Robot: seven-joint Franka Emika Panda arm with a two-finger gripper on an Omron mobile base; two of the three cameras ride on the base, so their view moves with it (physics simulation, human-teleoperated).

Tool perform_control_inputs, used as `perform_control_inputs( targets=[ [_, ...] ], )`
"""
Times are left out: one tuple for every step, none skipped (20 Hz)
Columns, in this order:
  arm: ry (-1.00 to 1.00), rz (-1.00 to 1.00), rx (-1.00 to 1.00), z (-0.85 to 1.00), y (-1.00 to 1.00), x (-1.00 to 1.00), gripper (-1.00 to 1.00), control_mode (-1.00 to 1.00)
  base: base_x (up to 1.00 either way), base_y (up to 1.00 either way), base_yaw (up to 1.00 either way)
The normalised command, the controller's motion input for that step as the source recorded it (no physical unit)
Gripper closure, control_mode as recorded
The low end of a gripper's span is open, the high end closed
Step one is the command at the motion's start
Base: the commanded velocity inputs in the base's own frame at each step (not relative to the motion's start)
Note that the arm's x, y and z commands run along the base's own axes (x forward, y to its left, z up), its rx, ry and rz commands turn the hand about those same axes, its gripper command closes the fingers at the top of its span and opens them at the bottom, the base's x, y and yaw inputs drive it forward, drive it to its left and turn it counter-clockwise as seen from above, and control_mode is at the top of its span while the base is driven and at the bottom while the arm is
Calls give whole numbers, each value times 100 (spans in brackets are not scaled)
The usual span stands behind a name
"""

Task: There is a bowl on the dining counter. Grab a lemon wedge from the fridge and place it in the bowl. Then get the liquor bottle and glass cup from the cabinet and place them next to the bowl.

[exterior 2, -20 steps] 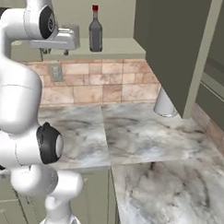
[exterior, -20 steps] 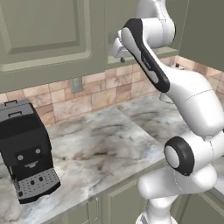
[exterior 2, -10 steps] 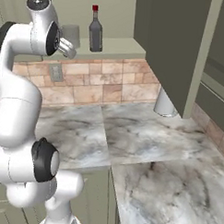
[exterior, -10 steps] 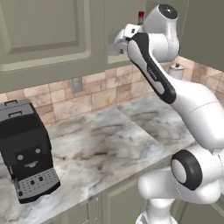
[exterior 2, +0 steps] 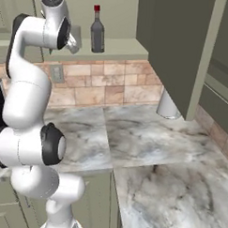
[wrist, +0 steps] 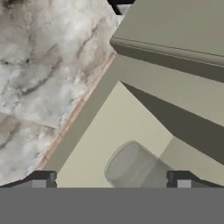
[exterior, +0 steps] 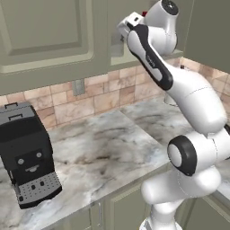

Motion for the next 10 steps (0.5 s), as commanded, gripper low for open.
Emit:
perform_control_inputs(
  targets=[
    [12,0,0,0,-6,37,-100,-100,0,0,0],
    [15,0,3,0,-14,67,-100,-100,0,0,0],
    [1,6,4,0,-7,27,-100,-100,0,0,0],
    [6,5,10,1,-9,75,-100,-100,0,0,0],
    [1,10,16,0,-9,60,-100,-100,0,0,0],
    [4,7,17,0,-16,74,-100,-100,0,0,0],
    [0,2,15,0,0,65,-100,-100,0,0,0],
    [0,0,11,0,0,54,-100,-100,0,0,0],
    [0,0,15,0,-1,59,-100,-100,0,0,0],
    [0,0,17,0,-11,57,-100,-100,0,0,0]
  ],
)
